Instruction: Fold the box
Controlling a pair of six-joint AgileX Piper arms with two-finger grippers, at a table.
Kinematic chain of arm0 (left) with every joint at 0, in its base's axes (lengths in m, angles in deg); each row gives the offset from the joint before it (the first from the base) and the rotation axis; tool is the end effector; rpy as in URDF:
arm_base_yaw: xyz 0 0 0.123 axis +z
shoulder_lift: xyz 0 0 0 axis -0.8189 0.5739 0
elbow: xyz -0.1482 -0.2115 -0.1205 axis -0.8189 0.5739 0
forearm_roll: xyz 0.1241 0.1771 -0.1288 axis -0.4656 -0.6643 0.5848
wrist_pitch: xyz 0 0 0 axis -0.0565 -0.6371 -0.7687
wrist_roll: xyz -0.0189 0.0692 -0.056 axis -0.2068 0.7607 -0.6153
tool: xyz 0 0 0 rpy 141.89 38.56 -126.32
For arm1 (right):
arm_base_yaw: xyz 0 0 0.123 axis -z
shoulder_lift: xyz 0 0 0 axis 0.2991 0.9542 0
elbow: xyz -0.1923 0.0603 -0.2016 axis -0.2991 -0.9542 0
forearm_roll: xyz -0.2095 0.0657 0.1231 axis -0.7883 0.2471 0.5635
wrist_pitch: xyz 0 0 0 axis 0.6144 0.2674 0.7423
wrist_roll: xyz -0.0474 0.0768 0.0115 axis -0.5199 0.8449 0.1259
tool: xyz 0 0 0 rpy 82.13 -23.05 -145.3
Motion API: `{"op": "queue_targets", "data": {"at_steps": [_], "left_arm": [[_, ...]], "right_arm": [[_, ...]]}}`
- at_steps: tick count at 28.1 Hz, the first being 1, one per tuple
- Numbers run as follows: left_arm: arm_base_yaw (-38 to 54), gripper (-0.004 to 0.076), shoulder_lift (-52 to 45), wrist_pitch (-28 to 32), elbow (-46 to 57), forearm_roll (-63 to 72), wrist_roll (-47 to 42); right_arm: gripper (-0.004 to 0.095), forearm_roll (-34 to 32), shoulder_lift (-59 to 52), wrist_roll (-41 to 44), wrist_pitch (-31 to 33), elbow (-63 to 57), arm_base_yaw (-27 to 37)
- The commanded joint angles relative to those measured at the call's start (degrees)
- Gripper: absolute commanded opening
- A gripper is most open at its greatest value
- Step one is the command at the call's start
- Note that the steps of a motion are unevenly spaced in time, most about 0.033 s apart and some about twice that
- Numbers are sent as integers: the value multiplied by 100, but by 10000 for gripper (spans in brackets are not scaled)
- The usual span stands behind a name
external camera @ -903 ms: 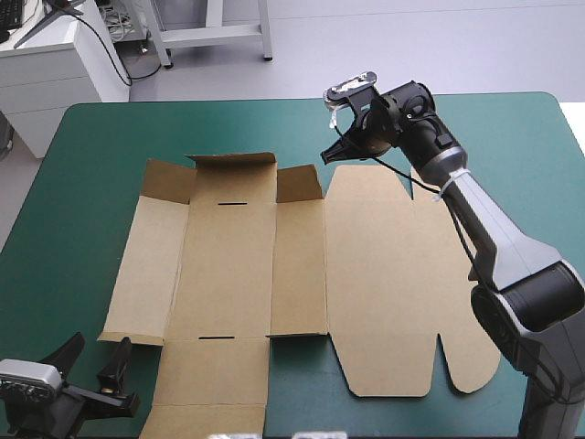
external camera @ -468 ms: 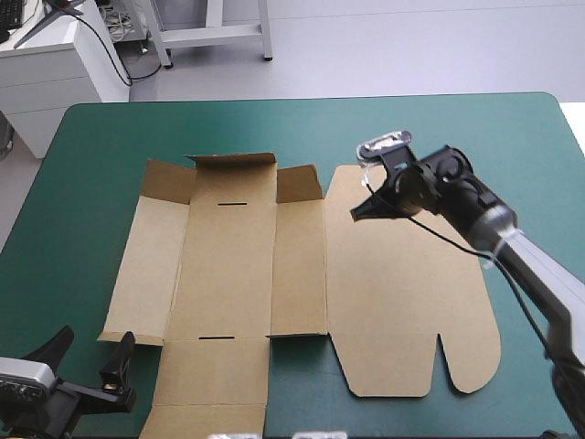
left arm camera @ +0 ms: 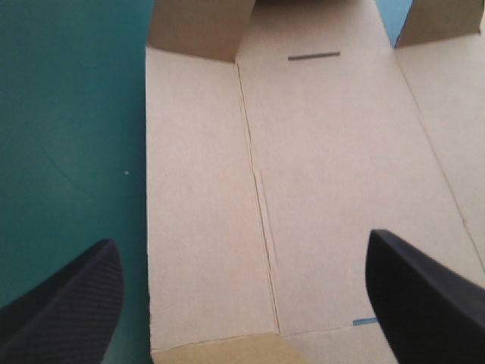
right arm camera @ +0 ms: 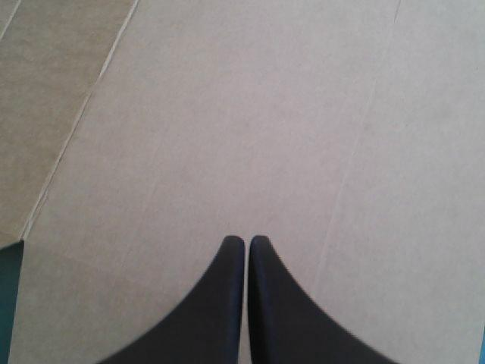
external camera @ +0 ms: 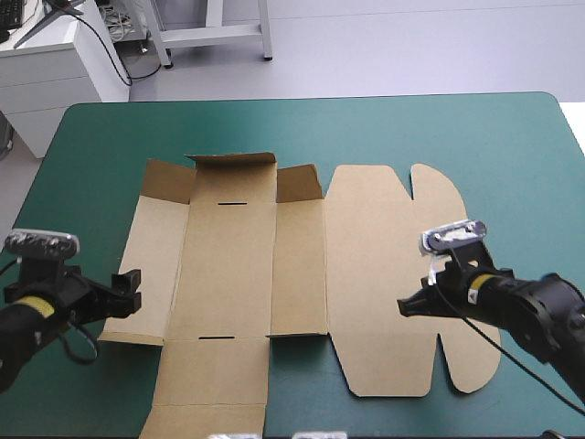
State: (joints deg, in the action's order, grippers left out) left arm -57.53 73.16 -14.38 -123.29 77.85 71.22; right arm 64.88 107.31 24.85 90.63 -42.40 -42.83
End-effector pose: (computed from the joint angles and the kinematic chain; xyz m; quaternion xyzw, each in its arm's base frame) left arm 0.1166 -0.0136 0.3608 0.0582 0.9023 -0.0421 0.4252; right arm 0.1618 0.0781 0.3119 -0.1500 0.9222 0.1051 0.3407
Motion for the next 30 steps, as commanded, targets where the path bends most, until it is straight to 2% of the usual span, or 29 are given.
{"op": "queue_targets", "data": {"at_steps": [1,4,10,13,16,20,26,30], "left_arm": [[-34,617,1117,-253,-704,44,-14],[-34,617,1841,-504,-975,217,12],[298,617,2587,-451,-1001,689,229],[1170,617,2763,-524,-1001,1523,816],[2227,617,2969,-842,-1001,2621,1377],[3011,617,3366,-1214,-1001,3333,1959],[3052,617,4034,-1144,-1001,2710,2081],[3014,617,4492,-1360,-1001,3001,2760]], "right_arm": [[0,83,-915,34,-387,-392,-1],[0,158,-1564,81,-452,-806,-1],[0,184,-2563,71,-336,-1376,-1],[0,197,-2916,92,-238,-1535,-1],[0,197,-3107,92,-98,-1583,-1],[0,212,-3214,92,-90,-1583,-1],[0,234,-3448,-291,164,-1583,-1],[0,466,-3893,-820,150,-1583,-1]]}}
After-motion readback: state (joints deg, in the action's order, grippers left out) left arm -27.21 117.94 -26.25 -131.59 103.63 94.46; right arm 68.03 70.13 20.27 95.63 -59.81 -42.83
